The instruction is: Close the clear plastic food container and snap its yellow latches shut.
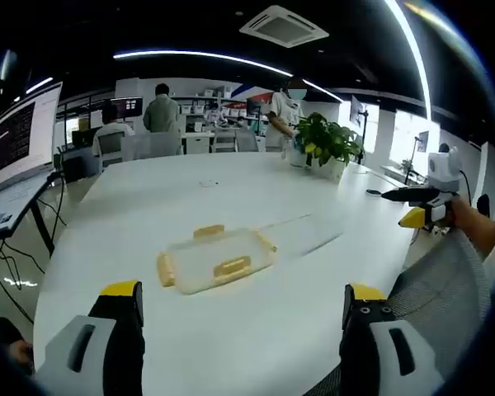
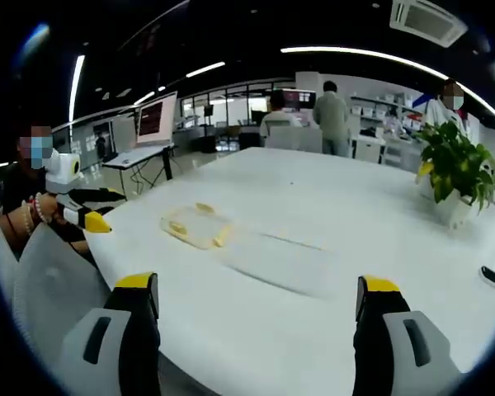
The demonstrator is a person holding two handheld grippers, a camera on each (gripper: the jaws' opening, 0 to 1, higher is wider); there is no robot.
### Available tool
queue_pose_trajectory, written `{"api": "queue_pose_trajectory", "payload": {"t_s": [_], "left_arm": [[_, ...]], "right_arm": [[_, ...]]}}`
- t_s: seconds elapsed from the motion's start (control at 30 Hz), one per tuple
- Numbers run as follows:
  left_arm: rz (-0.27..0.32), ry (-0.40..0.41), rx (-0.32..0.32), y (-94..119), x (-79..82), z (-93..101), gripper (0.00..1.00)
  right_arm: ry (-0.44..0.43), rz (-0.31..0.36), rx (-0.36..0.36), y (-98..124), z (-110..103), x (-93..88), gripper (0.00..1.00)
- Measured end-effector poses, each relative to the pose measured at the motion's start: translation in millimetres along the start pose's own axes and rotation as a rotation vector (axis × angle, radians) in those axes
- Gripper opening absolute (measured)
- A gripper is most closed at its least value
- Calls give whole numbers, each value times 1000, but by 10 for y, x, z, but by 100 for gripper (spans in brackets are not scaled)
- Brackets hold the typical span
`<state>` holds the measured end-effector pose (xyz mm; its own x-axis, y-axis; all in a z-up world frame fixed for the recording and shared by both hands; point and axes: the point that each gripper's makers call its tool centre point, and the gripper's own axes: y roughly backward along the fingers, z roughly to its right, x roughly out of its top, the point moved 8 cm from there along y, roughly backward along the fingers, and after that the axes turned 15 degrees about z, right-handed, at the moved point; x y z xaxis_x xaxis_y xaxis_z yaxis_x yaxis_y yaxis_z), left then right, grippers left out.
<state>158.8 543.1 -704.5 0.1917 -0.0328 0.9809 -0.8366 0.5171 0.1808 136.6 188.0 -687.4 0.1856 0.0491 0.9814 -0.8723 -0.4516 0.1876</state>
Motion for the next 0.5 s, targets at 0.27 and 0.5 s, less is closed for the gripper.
{"api": "queue_pose_trajectory", "payload": {"t_s": [0.27,0.5], "left_arm": [[0,-1,7,9,-2,-11,98],[3,1,5,12,-2,-8,98]], "right_arm": [[-5,-1,4,3,-9,-5,97],[-2,2,0,7,-4,-1,97]]}}
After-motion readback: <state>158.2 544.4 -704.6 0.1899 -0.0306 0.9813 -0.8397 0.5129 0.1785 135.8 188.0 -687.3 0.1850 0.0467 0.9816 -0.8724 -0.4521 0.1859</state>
